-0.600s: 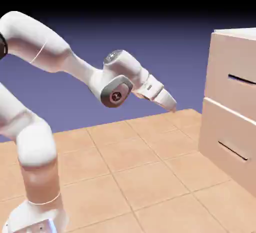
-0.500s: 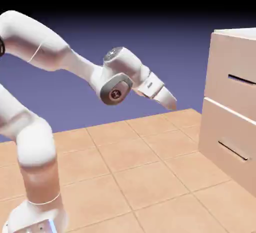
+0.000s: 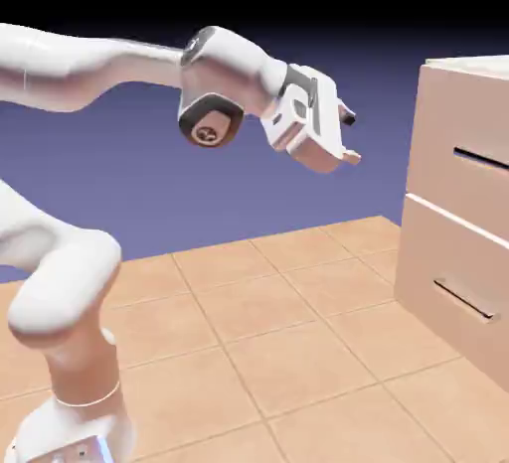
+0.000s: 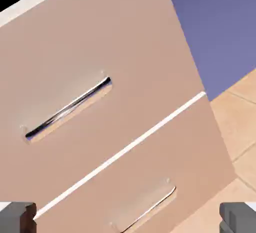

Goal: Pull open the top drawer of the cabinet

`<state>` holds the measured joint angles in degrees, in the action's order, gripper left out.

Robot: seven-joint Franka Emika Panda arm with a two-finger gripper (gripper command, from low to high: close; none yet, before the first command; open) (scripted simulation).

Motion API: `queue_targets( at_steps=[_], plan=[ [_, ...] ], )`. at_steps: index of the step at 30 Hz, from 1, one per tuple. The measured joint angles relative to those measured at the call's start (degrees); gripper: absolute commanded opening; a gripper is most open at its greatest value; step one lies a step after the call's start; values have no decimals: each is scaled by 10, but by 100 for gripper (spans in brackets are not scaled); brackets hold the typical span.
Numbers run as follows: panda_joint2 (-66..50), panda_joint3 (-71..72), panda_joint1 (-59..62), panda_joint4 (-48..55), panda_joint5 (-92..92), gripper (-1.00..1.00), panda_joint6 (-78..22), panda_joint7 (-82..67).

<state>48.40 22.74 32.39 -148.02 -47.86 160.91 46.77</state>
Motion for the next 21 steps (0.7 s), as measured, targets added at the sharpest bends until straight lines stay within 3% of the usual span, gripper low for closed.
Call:
queue_targets(
  at_steps=[21],
  plan=[
    [172, 249, 362, 142, -523, 100, -143, 47]
  ],
)
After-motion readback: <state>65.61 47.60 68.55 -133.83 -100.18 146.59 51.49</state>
